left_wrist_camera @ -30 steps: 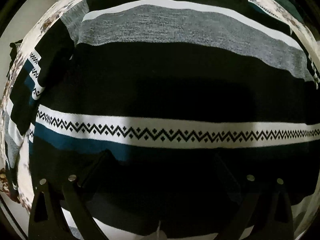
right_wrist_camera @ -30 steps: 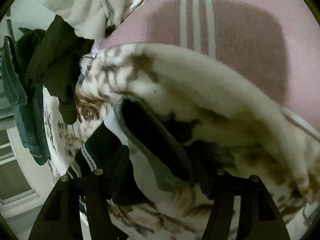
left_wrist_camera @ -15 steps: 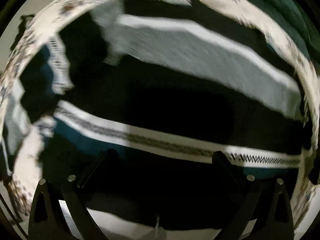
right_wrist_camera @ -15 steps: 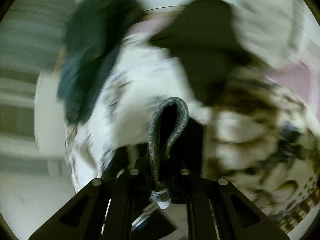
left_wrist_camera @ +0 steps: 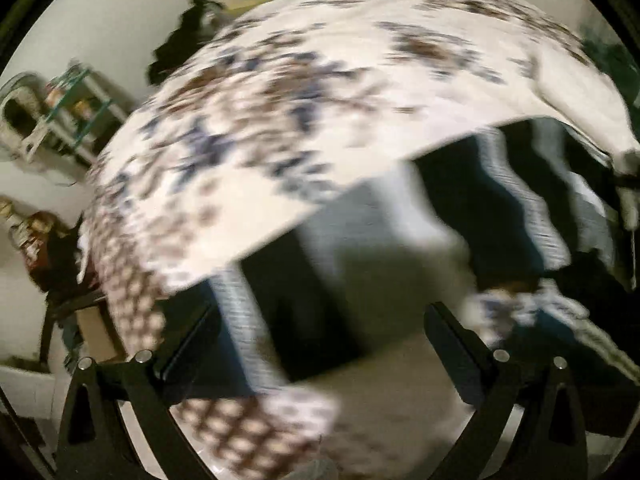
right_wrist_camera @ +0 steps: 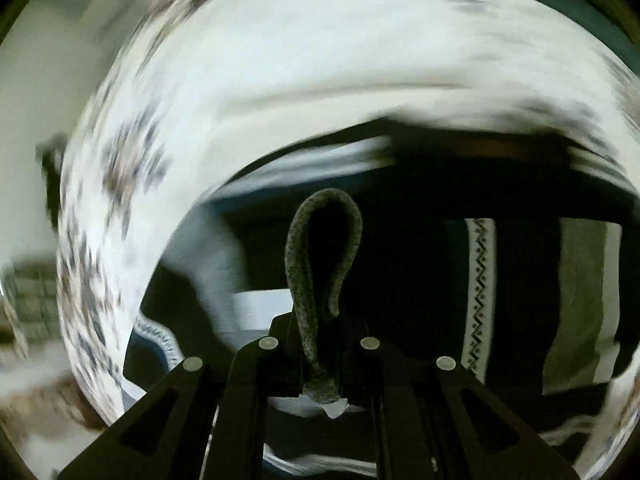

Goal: Fold small clothes

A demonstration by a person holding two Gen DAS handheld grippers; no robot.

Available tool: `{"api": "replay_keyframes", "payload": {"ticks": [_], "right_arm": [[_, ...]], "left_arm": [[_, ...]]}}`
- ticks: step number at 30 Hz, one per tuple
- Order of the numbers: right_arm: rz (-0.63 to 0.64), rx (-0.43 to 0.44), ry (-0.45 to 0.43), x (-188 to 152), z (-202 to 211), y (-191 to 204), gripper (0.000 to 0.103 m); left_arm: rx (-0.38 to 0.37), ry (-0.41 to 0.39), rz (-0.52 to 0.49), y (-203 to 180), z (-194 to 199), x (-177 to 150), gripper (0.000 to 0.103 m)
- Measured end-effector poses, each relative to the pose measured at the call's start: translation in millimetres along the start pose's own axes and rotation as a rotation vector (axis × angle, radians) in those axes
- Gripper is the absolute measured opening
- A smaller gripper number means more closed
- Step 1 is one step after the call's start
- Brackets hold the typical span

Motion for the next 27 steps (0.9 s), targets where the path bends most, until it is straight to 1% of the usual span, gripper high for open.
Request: {"api": "replay_keyframes", "payload": {"ticks": [1, 3, 4, 5, 6, 7, 8, 9, 10, 11, 12, 13, 14, 16, 17, 18, 19, 20, 21, 22, 23, 24, 25, 26, 27], "right_arm": [[0.068, -0.045, -0.006, -11, -17, 27, 0.010], [0.116, -0.087, 0.016, -24, -44, 52, 0.010], [0.119, -0.129, 0.029, -31, -57, 54, 0.010], [0.123, -0.149, 0.027, -33, -62, 53, 0.011], [0.120, -0.148, 0.035, -33, -64, 50, 0.013], [0.100, -0.111, 0.063, -36, -61, 46, 0.018], [0.073, -0.047, 0.108, -40, -54, 41, 0.028], [0.042, 0.020, 0.142, -44, -47, 36, 0.035], [-0.022, 0.133, 0.171, -50, -29, 23, 0.049], [-0.059, 0.180, 0.173, -55, -15, 10, 0.059], [-0.091, 0.205, 0.166, -60, -1, -5, 0.060], [-0.128, 0.214, 0.155, -68, 15, -29, 0.060], [-0.155, 0.208, 0.146, -77, 25, -51, 0.060], [-0.197, 0.182, 0.132, -91, 36, -83, 0.060], [-0.221, 0.165, 0.129, -105, 41, -107, 0.060], [-0.234, 0.155, 0.130, -111, 42, -118, 0.060], [-0.250, 0.144, 0.136, -121, 41, -132, 0.060], [-0.271, 0.128, 0.150, -136, 37, -149, 0.060], [-0.286, 0.118, 0.164, -130, 40, -162, 0.060], [-0.299, 0.103, 0.185, -137, 32, -168, 0.060], [-0.305, 0.080, 0.209, -151, 25, -177, 0.060], [-0.304, 0.069, 0.216, -154, 11, -165, 0.060], [-0.301, 0.060, 0.226, -163, 7, -167, 0.060], [-0.291, 0.047, 0.236, -172, 2, -166, 0.060], [-0.279, 0.037, 0.235, -177, -4, -160, 0.060]], "left_arm": [[0.009, 0.001, 0.015, 11, 0, -9, 0.103], [0.008, 0.014, 0.056, 37, -11, -20, 0.103], [0.002, 0.028, 0.075, 42, -11, -31, 0.103], [-0.015, 0.050, 0.104, 53, -19, -40, 0.103], [-0.032, 0.063, 0.123, 56, -24, -45, 0.103], [-0.056, 0.080, 0.151, 63, -30, -52, 0.103], [-0.084, 0.090, 0.180, 69, -34, -59, 0.103], [-0.118, 0.093, 0.212, 75, -37, -66, 0.103], [-0.143, 0.096, 0.241, 80, -40, -72, 0.103], [-0.178, 0.104, 0.280, 87, -46, -80, 0.103], [-0.205, 0.110, 0.310, 91, -49, -85, 0.103], [-0.229, 0.113, 0.338, 94, -52, -90, 0.103], [-0.270, 0.120, 0.382, 98, -59, -96, 0.103], [-0.322, 0.137, 0.444, 99, -67, -104, 0.103], [-0.354, 0.141, 0.478, 99, -75, -107, 0.103], [-0.373, 0.150, 0.511, 98, -82, -108, 0.103], [-0.392, 0.153, 0.530, 97, -87, -108, 0.103], [-0.392, 0.160, 0.543, 97, -94, -106, 0.103], [-0.386, 0.154, 0.548, 95, -95, -104, 0.103], [-0.385, 0.132, 0.557, 97, -95, -100, 0.101], [-0.368, 0.112, 0.564, 100, -93, -96, 0.084], [-0.344, 0.099, 0.567, 104, -90, -93, 0.067], [-0.332, 0.094, 0.568, 108, -87, -91, 0.028], [-0.338, 0.079, 0.574, 113, -81, -87, 0.005], [-0.355, 0.053, 0.582, 121, -72, -81, 0.005]]}}
Point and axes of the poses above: each gripper's, at about its wrist camera, not at the fingertips, and z roughly against the way its jaws point, y to its left, x to its top, the point moved 6 cm from there along -z, roughly the way its jaws point, and after that the axes turned 15 degrees about -z, right-handed, at the moved point
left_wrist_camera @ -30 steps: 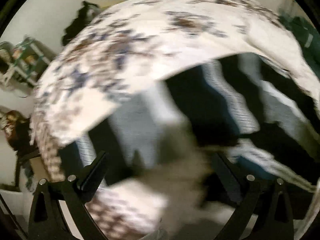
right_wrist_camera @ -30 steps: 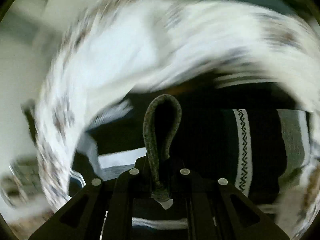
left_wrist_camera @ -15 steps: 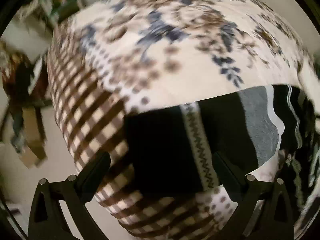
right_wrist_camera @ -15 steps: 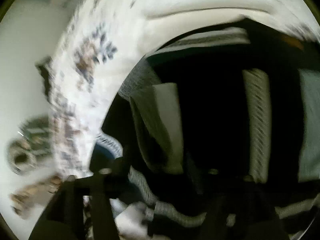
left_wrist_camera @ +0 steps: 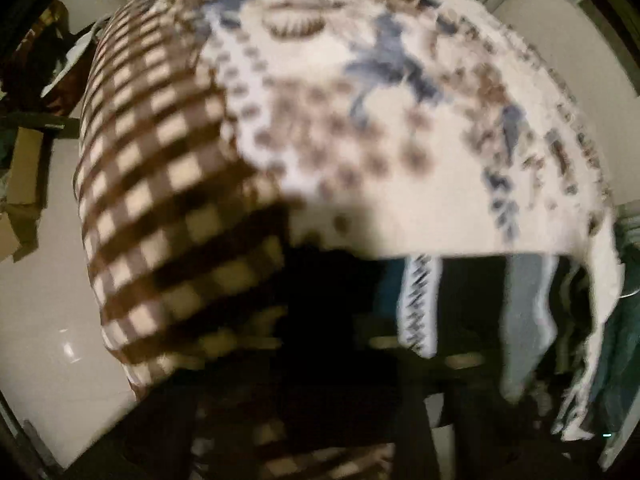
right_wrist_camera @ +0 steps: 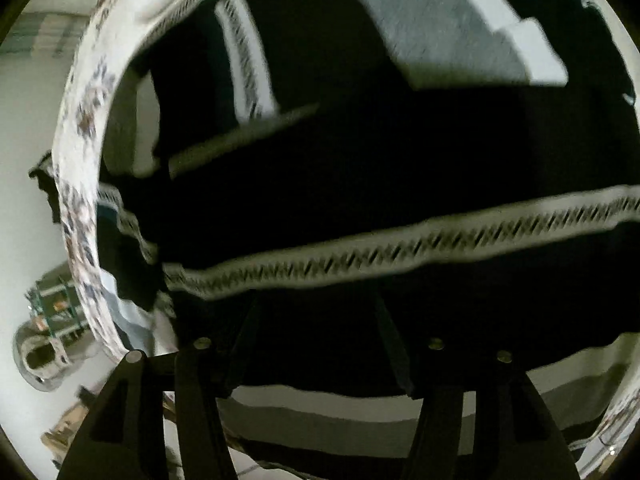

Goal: Fold small clothes

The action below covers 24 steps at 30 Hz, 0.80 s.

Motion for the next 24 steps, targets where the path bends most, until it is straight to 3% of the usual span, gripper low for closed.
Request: {"api": "replay_keyframes", "payload": {"ticks": [4, 8, 10, 13, 15, 16, 18, 21, 24], "right_arm": [[0.073, -0.098, -0.073, -16, -13, 23, 0.060], [0.090, -0.176, -0.146, -16, -23, 49, 0.061], [0.087, -0.198, -0.180, -15, -26, 56, 0.071], [0.097, -0.298, -0.259, -8, -27, 63, 0.076], [0.112, -0.394, -0.310, 1, -25, 63, 0.087], [0.140, -0.455, -0.352, 8, -22, 65, 0.101], [0.177, -0.513, -0.433, 20, -10, 68, 0.103], [0.176, -0.491, -0.461, 32, -2, 75, 0.103], [0.140, -0.415, -0.414, 32, -5, 82, 0.103]], "left_arm": [[-0.037, -0.127, -0.006, -4, 47, 46, 0.004], [-0.070, -0.236, -0.026, -5, 73, 112, 0.004], [-0.062, -0.262, -0.042, -1, 69, 142, 0.004], [-0.043, -0.244, -0.074, 1, 45, 173, 0.004], [-0.031, -0.225, -0.085, -3, 32, 181, 0.004], [-0.021, -0.218, -0.101, -6, 26, 184, 0.004], [-0.005, -0.214, -0.122, -11, 21, 185, 0.004], [-0.026, -0.182, -0.109, -6, 6, 185, 0.006], [-0.114, -0.105, 0.029, 22, -11, 170, 0.009]]}}
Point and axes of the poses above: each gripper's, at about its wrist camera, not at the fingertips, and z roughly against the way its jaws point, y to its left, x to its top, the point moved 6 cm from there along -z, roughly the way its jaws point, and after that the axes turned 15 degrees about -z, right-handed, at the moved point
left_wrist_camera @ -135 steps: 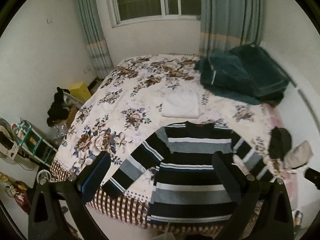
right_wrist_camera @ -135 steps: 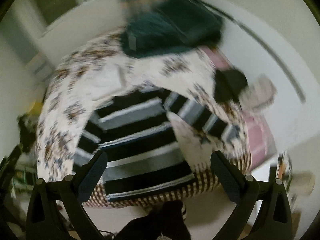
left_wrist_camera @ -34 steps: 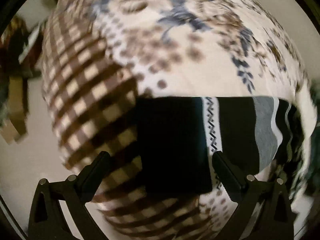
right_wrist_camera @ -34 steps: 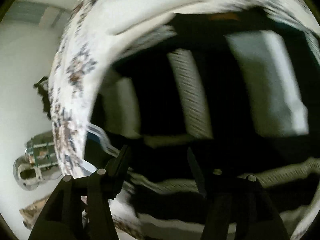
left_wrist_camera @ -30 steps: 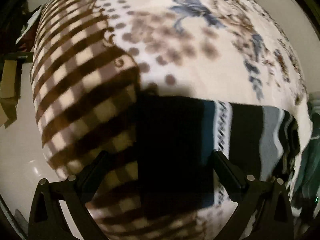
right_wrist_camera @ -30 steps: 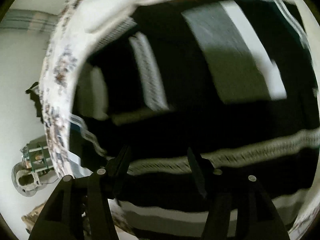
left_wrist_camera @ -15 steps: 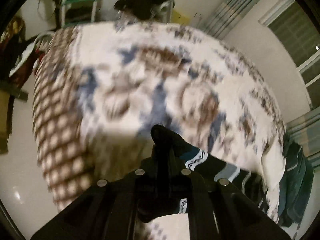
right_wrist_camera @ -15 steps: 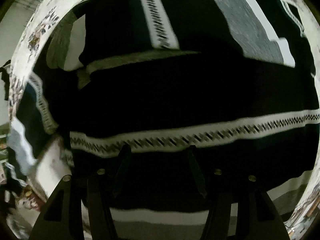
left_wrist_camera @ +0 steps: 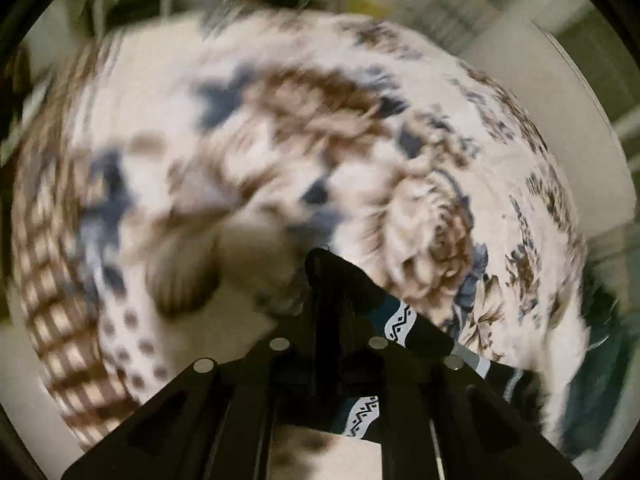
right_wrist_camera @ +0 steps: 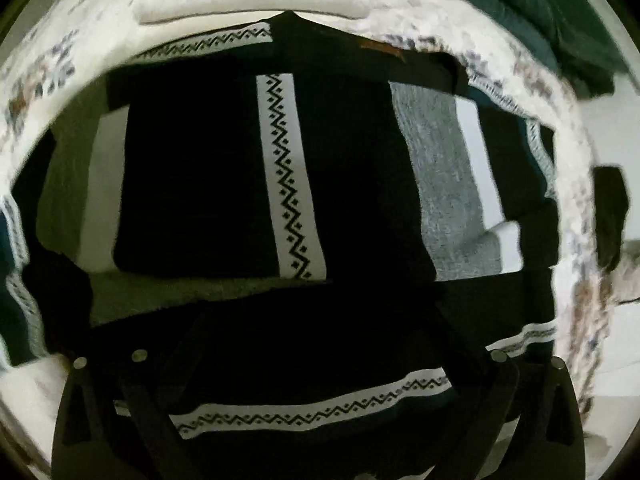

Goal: Fold small clothes

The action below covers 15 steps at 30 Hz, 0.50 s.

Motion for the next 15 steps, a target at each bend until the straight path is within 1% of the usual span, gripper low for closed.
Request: {"api": "replay_keyframes", "payload": {"ticks": [1, 2, 3, 4, 5, 6, 8, 9, 11, 12, 13, 14, 15], "right_arm": [[-0.025, 0.044, 0.030, 0, 0, -4, 0.103], [-0.038, 0.062, 0.047, 2, 2, 10, 0.103], [-0.051, 0.077, 0.063, 1, 4, 10, 0.103], [-0.069, 0.098, 0.081, 0, 3, 5, 0.103], [-0.084, 0.111, 0.091, -1, 3, 0, 0.103], [-0.091, 0.114, 0.096, -1, 3, -4, 0.103], [-0.110, 0.114, 0.107, -4, -1, -14, 0.103], [-0.116, 0.113, 0.112, -5, -3, -17, 0.103], [-0.133, 0.112, 0.136, -8, -12, -24, 0.103], [-0.140, 0.113, 0.142, -8, -15, -26, 0.103], [-0.149, 0.113, 0.149, -8, -18, -30, 0.103], [-0.155, 0.113, 0.152, -8, -20, -33, 0.103], [-0.158, 0.109, 0.151, -2, -24, -38, 0.103]], "left_arm": [[-0.028, 0.014, 0.067, 13, 1, -10, 0.011], [-0.049, 0.019, 0.131, 25, 4, -21, 0.018], [-0.060, 0.014, 0.179, 34, 8, -29, 0.025], [-0.089, -0.002, 0.255, 45, 16, -43, 0.044], [-0.114, -0.023, 0.318, 52, 23, -54, 0.056], [-0.147, -0.052, 0.380, 57, 30, -65, 0.058], [-0.242, -0.095, 0.484, 57, 37, -87, 0.059], [-0.283, -0.097, 0.512, 52, 34, -96, 0.059], [-0.343, -0.077, 0.520, 35, 17, -103, 0.059], [-0.342, -0.056, 0.514, 27, 5, -103, 0.059], [-0.335, -0.050, 0.506, 20, -7, -99, 0.059], [-0.313, -0.054, 0.497, 17, -14, -94, 0.059], [-0.271, -0.064, 0.487, 14, -20, -87, 0.059]]}}
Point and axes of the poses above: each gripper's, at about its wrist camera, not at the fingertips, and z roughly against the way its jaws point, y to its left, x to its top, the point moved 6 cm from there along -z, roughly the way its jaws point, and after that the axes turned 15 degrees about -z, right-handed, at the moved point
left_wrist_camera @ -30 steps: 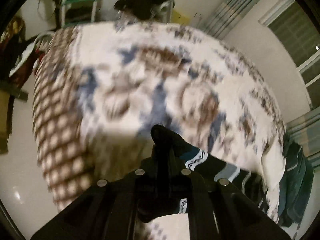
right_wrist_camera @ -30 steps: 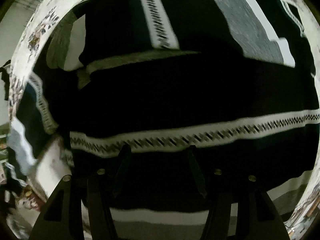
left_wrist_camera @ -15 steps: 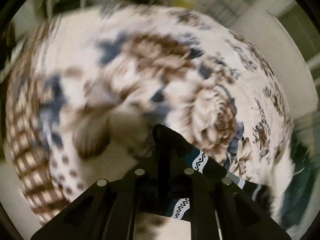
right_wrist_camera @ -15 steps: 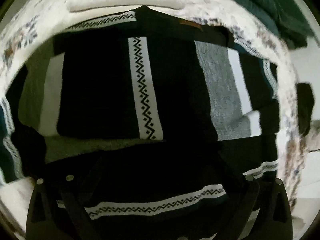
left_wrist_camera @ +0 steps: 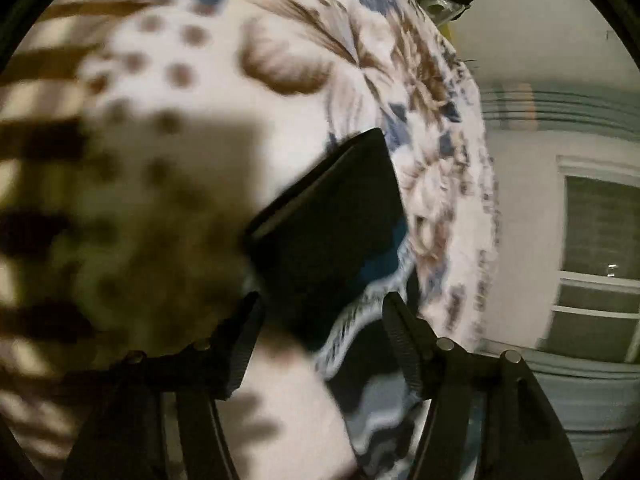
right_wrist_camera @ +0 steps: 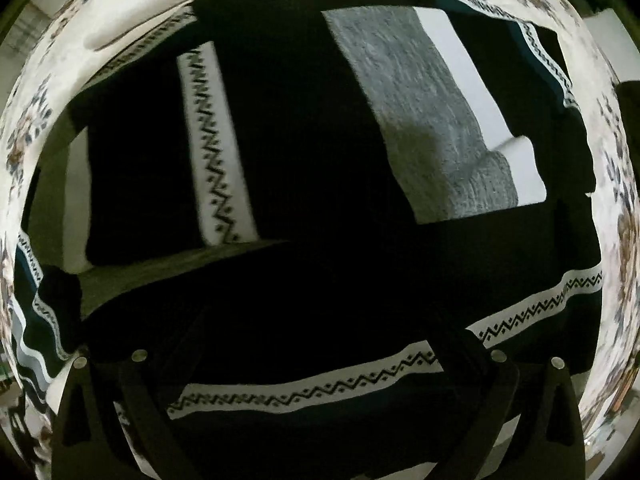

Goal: Fold small clothes

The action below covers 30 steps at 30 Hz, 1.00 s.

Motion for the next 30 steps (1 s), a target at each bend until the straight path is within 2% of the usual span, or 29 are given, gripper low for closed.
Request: {"api": "replay_keyframes", "payload": {"ticks": [2, 3, 4, 6, 9, 12, 14, 15, 16, 19, 20, 23, 27, 28, 30], "right_arm": [[-0.002, -0.036, -0.020, 6, 0, -7, 0.103], [0.002, -0.062, -0.037, 9, 2, -10, 0.103], [0.013, -0.087, -0.060, 13, 4, -12, 0.103], [0.039, -0.125, -0.105, 23, 10, -14, 0.103], [0.041, -0.092, -0.127, 39, 19, -18, 0.103], [-0.002, 0.053, -0.089, 45, 26, -23, 0.103], [-0.074, 0.224, -0.022, 54, 28, -26, 0.103], [-0.105, 0.283, 0.007, 59, 28, -32, 0.103], [-0.154, 0.361, 0.052, 66, 29, -42, 0.103], [-0.237, 0.456, 0.094, 82, 36, -76, 0.103], [-0.251, 0.463, 0.093, 86, 40, -87, 0.103], [-0.276, 0.443, 0.047, 104, 50, -144, 0.103], [-0.323, 0.398, 0.009, 128, 62, -224, 0.103], [-0.334, 0.391, 0.010, 141, 58, -251, 0.103], [-0.363, 0.386, 0.019, 144, 59, -288, 0.103]], "left_arm": [[0.040, -0.062, -0.040, -12, -1, 10, 0.053], [0.058, -0.093, -0.084, -22, 1, 16, 0.038], [0.078, -0.096, -0.133, -33, 3, 20, 0.005], [0.118, -0.114, -0.220, -54, 9, 24, 0.004], [0.154, -0.147, -0.359, -94, 25, 26, 0.004], [0.153, -0.178, -0.493, -148, 43, 17, 0.004], [0.130, -0.187, -0.607, -197, 50, -2, 0.004], [0.104, -0.179, -0.665, -224, 49, -16, 0.004], [0.080, -0.162, -0.728, -253, 47, -38, 0.004], [-0.021, -0.074, -0.875, -330, 25, -116, 0.004], [-0.049, -0.039, -0.913, -349, 14, -143, 0.004], [-0.137, 0.116, -1.034, -403, -28, -256, 0.004], [-0.208, 0.352, -1.192, -441, -92, -428, 0.005], [-0.207, 0.398, -1.229, -444, -105, -461, 0.005], [-0.167, 0.493, -1.315, -439, -132, -529, 0.008]]}}
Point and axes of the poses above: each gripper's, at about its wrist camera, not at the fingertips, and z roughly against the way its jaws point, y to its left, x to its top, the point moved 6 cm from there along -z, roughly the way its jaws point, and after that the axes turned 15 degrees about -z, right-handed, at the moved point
